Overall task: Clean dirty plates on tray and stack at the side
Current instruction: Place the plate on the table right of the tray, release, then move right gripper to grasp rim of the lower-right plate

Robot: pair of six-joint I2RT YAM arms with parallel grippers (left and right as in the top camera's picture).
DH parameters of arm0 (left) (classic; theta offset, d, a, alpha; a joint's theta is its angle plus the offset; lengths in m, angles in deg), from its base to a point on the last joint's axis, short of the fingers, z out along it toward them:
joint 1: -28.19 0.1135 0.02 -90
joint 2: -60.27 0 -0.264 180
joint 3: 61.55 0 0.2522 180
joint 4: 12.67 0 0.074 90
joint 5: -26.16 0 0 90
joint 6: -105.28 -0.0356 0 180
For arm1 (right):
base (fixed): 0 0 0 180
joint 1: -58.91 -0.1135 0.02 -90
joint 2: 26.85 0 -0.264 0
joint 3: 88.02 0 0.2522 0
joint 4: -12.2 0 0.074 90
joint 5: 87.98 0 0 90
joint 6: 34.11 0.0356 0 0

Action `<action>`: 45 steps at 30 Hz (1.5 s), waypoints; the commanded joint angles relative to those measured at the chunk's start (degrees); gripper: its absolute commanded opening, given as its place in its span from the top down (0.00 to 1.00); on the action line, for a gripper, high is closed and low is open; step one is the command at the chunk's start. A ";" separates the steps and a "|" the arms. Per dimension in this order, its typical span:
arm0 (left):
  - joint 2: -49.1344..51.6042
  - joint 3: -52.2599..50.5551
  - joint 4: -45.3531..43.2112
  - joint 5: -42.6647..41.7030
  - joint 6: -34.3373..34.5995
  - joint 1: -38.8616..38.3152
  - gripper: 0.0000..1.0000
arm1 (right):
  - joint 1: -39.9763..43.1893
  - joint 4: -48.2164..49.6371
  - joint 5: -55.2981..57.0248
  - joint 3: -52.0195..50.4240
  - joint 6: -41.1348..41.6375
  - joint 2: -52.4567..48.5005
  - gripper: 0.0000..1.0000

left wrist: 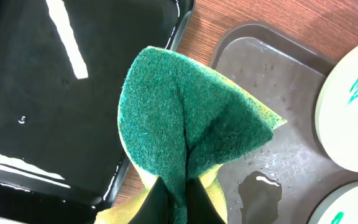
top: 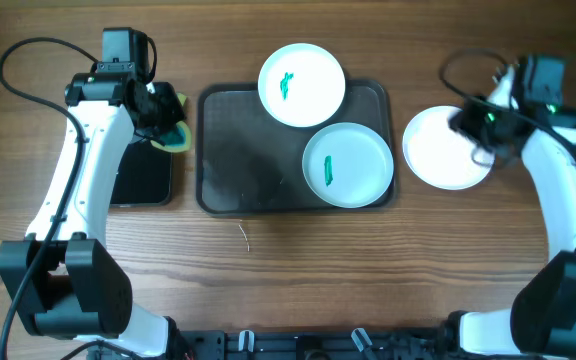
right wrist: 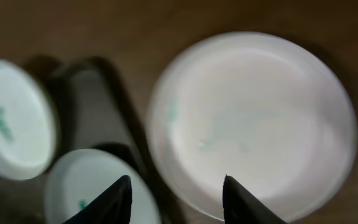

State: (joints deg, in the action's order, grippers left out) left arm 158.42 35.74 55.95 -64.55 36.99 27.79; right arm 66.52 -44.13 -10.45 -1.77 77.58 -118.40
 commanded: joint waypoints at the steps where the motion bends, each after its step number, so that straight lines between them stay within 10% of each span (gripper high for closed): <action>1: 0.00 -0.04 -0.35 0.57 -0.90 0.15 0.96 | -8.22 0.00 -2.82 8.57 -2.21 -1.95 0.51; 11: 0.02 -0.04 -0.35 0.57 -0.90 0.15 0.96 | -18.36 -3.58 -5.11 35.26 -5.53 -28.48 0.53; 21: 0.02 -0.04 -0.33 0.57 -0.90 0.15 0.96 | -20.50 -1.49 -4.94 37.75 -6.29 -42.01 0.62; 36: 0.02 -0.04 -0.31 0.57 -0.90 0.15 0.96 | -22.23 0.28 -4.13 37.75 -3.54 -45.59 0.96; 45: 0.02 -0.04 -0.31 0.55 -0.90 0.15 0.96 | -29.09 -3.58 -7.13 37.77 -2.62 -42.38 0.96</action>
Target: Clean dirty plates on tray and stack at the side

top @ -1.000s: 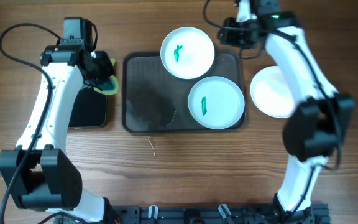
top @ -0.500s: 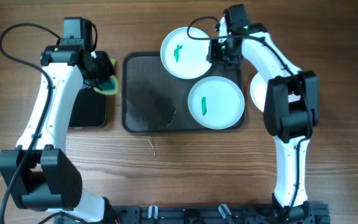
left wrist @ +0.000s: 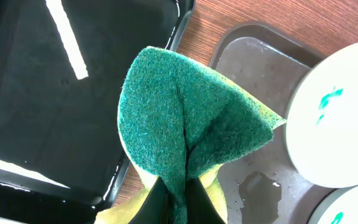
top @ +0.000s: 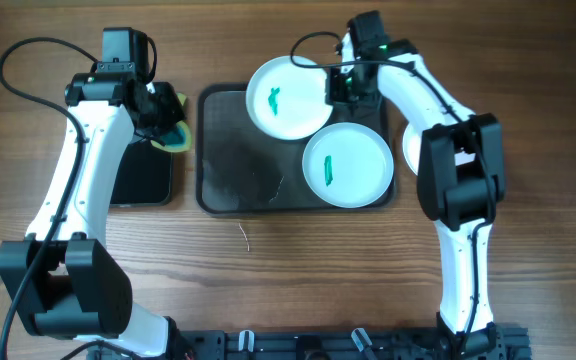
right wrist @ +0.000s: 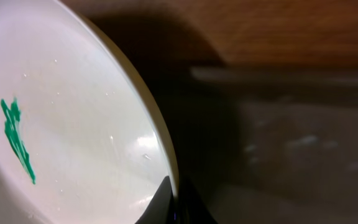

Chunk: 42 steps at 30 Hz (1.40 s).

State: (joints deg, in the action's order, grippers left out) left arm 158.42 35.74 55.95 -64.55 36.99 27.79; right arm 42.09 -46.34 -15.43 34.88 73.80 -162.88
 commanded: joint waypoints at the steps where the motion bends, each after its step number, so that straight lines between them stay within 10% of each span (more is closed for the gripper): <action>1: 0.02 -0.04 -0.31 0.55 -0.90 0.15 0.96 | -5.81 -1.99 -2.08 1.11 2.54 2.34 0.96; 17: 0.46 -0.07 0.11 -1.18 -0.90 -0.79 0.96 | -18.38 -12.83 9.16 -1.05 22.10 2.36 0.96; 32: 9.99 -0.07 -1.66 -2.08 -6.60 -9.51 0.96 | -17.33 -3.45 -2.36 -11.04 7.76 2.36 0.96; 42: 16.79 -0.07 -1.57 -3.96 -8.02 -9.62 0.96 | -16.57 -5.60 0.09 -11.04 12.98 2.36 0.96</action>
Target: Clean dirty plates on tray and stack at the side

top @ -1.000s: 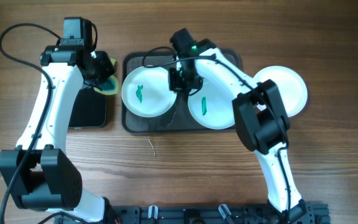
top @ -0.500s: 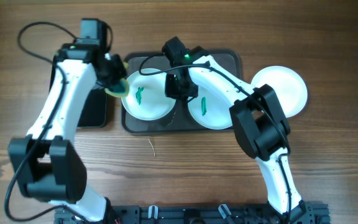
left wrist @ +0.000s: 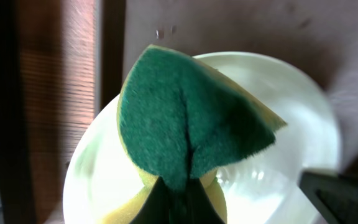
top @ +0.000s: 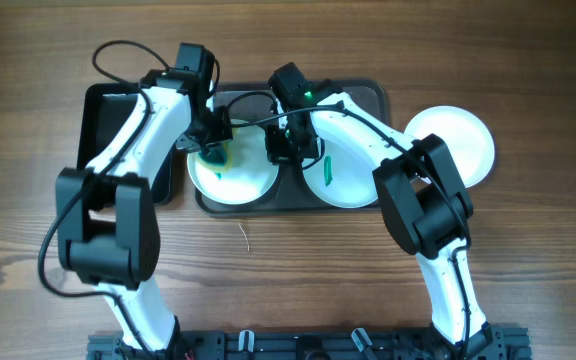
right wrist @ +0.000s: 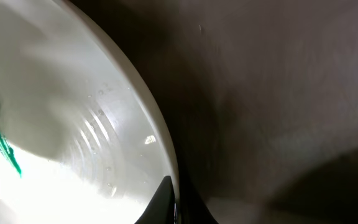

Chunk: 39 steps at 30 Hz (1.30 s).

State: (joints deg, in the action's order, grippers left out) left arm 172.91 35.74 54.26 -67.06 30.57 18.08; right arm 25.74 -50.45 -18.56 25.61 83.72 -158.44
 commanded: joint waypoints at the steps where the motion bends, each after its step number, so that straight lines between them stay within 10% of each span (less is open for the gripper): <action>1: 2.45 -0.07 0.07 -1.44 -1.60 0.09 0.96 | -0.22 -1.51 3.85 -1.77 3.74 -2.05 0.96; 24: 2.56 -12.66 -11.04 -2.01 1.88 0.09 0.96 | -0.07 -1.92 7.32 -1.75 5.31 -1.46 0.96; 34: 2.54 -14.25 -13.20 -32.96 -11.67 0.11 0.96 | -0.07 -1.92 7.32 -1.75 5.31 -1.46 0.96; 39: 2.54 -14.25 -14.78 -31.21 -11.10 0.11 0.96 | -0.07 -1.90 7.30 -1.75 5.31 -1.46 0.96</action>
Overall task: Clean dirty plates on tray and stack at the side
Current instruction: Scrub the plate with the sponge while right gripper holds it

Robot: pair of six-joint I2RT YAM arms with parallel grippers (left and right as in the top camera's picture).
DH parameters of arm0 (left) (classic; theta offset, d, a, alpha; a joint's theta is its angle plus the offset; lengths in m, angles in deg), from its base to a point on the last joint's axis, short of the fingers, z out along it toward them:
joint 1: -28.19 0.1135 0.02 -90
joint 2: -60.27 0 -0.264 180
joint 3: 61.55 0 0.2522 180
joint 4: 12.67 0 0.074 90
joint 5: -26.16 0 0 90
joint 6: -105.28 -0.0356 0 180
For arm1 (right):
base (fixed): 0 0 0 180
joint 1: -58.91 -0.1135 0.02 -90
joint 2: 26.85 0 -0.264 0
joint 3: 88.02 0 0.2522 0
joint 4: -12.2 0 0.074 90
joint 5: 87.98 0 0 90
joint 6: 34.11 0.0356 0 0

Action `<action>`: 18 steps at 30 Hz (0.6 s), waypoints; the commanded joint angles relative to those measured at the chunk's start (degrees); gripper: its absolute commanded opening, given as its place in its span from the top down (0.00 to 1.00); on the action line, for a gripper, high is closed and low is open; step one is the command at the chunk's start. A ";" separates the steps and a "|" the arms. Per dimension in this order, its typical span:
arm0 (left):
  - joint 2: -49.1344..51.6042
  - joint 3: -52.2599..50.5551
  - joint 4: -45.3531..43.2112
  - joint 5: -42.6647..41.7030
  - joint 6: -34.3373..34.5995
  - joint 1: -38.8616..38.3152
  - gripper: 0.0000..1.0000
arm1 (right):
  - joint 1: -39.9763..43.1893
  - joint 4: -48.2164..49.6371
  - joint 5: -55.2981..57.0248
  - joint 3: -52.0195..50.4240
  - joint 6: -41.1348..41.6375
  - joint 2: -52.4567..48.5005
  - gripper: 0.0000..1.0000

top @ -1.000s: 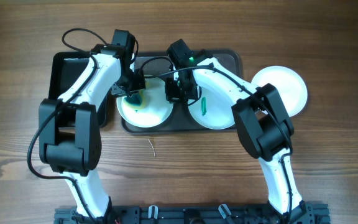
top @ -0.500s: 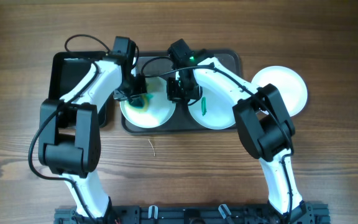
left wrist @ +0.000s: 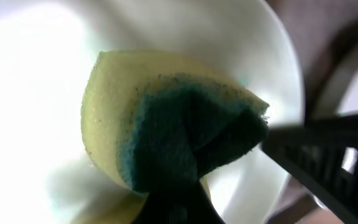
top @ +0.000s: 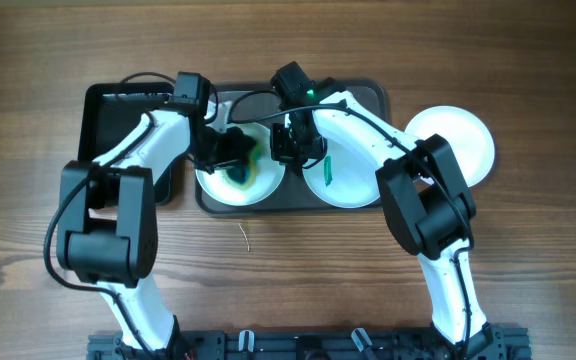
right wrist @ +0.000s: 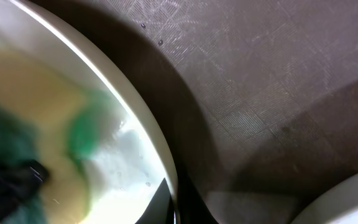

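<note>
A white plate [top: 230, 187] lies on the left part of the dark tray [top: 368, 95]. My left gripper [top: 230, 152] is shut on a yellow-green sponge [top: 243, 165], pressed on the plate with a green smear around it. In the left wrist view the folded sponge [left wrist: 160, 118] covers the plate [left wrist: 36, 68] above my left gripper [left wrist: 179, 190]. My right gripper [top: 290, 142] is shut on this plate's right rim; its wrist view shows the rim [right wrist: 138, 124] between the fingertips of my right gripper [right wrist: 173, 194]. A second plate [top: 353, 165] with a green streak lies at the tray's right.
A clean white plate [top: 458, 145] rests on the table right of the tray. A black shallow tray [top: 118, 110] sits at the left, under my left arm. Both arms cross over the dark tray. Bare wood lies in front.
The sponge has shifted from the plate's upper left to its middle, and the green mark is now a smear around it. My right gripper still clamps the rim in the same spot.
At first my left gripper held the sponge beside the black tray and my right gripper stood open over the clean plate. Then the right was shut on the far dirty plate's rim. Later that plate lay at the tray's left with the sponge on it, now smearing it.
</note>
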State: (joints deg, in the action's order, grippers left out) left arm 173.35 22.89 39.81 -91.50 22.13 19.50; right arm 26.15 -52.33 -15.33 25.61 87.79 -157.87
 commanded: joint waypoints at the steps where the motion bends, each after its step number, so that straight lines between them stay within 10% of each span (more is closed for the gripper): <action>1: 2.10 -1.33 -0.57 -2.27 0.28 -1.31 0.96 | -0.48 -0.02 4.07 -1.75 1.25 -2.03 0.96; 8: 1.20 -1.29 3.37 34.69 22.08 -1.33 0.96 | -0.48 0.17 4.09 -1.77 1.22 -2.03 0.96; 18: -0.11 -1.29 5.86 41.00 25.33 -1.57 0.96 | -0.48 0.55 4.07 -2.14 1.27 -2.05 0.96</action>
State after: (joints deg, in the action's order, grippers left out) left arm 171.29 23.74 44.62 -64.72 44.73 16.16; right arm 25.24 -50.84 -15.54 25.51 87.81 -157.87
